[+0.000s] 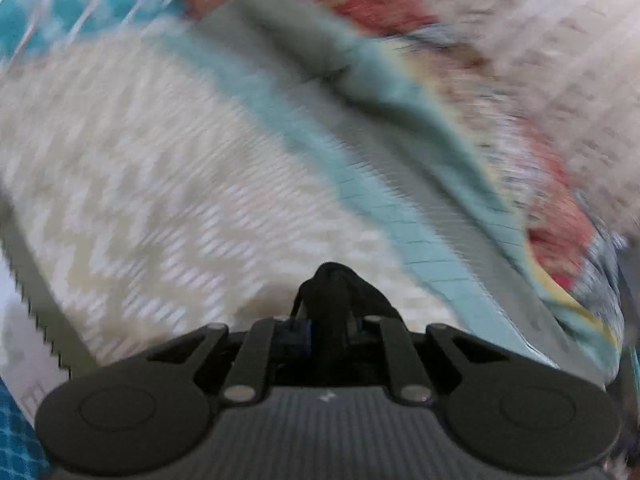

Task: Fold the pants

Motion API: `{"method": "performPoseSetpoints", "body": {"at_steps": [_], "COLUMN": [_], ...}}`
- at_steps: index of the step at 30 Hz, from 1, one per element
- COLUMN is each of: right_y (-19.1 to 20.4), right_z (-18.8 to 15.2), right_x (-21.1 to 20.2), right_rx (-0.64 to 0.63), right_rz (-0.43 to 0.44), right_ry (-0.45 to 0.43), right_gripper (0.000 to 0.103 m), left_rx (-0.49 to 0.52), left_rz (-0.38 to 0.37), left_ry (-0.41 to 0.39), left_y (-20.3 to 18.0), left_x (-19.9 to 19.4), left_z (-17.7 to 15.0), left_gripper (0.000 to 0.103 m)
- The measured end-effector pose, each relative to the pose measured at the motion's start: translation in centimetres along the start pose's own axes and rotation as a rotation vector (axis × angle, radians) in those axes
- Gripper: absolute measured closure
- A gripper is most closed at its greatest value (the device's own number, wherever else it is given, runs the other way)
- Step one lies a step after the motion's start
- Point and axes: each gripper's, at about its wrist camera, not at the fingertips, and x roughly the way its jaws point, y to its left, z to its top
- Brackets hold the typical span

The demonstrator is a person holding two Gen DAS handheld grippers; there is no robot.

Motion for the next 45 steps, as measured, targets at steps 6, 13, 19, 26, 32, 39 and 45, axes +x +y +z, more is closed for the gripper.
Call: {"method": "performPoseSetpoints", "body": {"at_steps": [6, 13, 19, 26, 32, 39, 45], "right_y": [-7.8, -10.4, -4.7, -3.7, -4.3, -5.6, -6.1], "right_z": [-1.5, -1.3, -3.8, 0.1, 0.4, -2.1, -2.7], "right_x": [-1.5, 2.6, 8.0, 5.5, 8.1, 3.8, -5.2], "right_rx": [0.02, 0.011, -0.385, -0.316, -0.218, -0.154, -0.06], "right_rz": [-0.07, -0.132, -0.221, -0.176, -0.335, -0.185, 0.175], "right_ry": [-0.049, 0.053, 0.209, -0.043, -0.043, -0.023, -0.038], "right_gripper": [0.051, 0.039, 0.055, 0.084, 0.041, 0.042, 0.042], "left_rx": [0.082, 0.123, 0.177, 0.261, 0.411, 0.413, 0.281], "left_rz": [-0.025, -0.016, 0.0, 0.008, 0.122, 0.155, -0.085], "left_ry": [0.018, 0.039, 0.044, 0.014, -0.022, 0.083, -0.028], "left_y": [-0.2, -1.3, -2.6, -5.1, -9.9, -8.9, -5.4], "left_x": [0.5, 0.6, -0.7, -2.5, 3.2, 3.0, -9.0], "left_z": [-0.6, -0.4, -0.4, 0.1, -0.6, -2.4, -2.0], "left_gripper": [0.09, 0.09, 0.09, 0.09, 0.059, 0.048, 0.037]}}
